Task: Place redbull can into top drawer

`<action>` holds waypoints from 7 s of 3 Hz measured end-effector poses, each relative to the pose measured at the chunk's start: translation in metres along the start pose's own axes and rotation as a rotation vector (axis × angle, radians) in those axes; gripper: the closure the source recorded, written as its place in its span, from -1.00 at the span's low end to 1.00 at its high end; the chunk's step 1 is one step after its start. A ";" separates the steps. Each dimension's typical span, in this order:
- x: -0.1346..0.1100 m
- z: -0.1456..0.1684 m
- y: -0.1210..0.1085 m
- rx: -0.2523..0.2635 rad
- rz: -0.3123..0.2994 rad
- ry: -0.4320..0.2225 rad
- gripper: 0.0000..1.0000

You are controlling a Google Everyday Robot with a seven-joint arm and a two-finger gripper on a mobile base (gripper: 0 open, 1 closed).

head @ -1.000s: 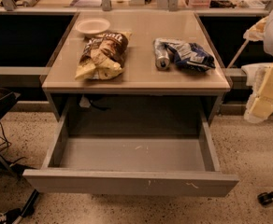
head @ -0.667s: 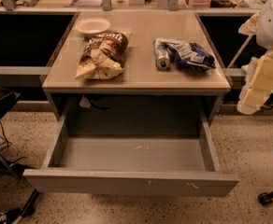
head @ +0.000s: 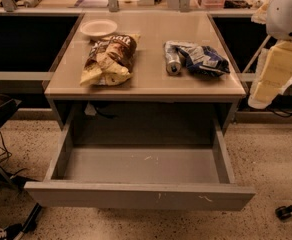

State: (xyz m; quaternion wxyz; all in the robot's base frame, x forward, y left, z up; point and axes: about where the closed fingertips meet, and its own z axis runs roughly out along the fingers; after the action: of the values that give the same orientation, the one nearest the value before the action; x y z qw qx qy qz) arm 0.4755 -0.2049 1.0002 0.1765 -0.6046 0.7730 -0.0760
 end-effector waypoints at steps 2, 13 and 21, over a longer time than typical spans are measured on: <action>-0.045 0.016 -0.052 -0.009 -0.125 -0.074 -1.00; -0.151 0.267 -0.196 -0.145 -0.280 -0.371 -1.00; -0.159 0.198 -0.222 0.018 -0.301 -0.226 1.00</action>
Offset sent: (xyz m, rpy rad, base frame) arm 0.1401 0.0771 0.0286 0.0668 -0.0572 0.3065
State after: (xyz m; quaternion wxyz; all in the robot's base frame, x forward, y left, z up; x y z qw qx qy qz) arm 0.7815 -0.0906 0.9193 0.2540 -0.7166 0.6483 -0.0400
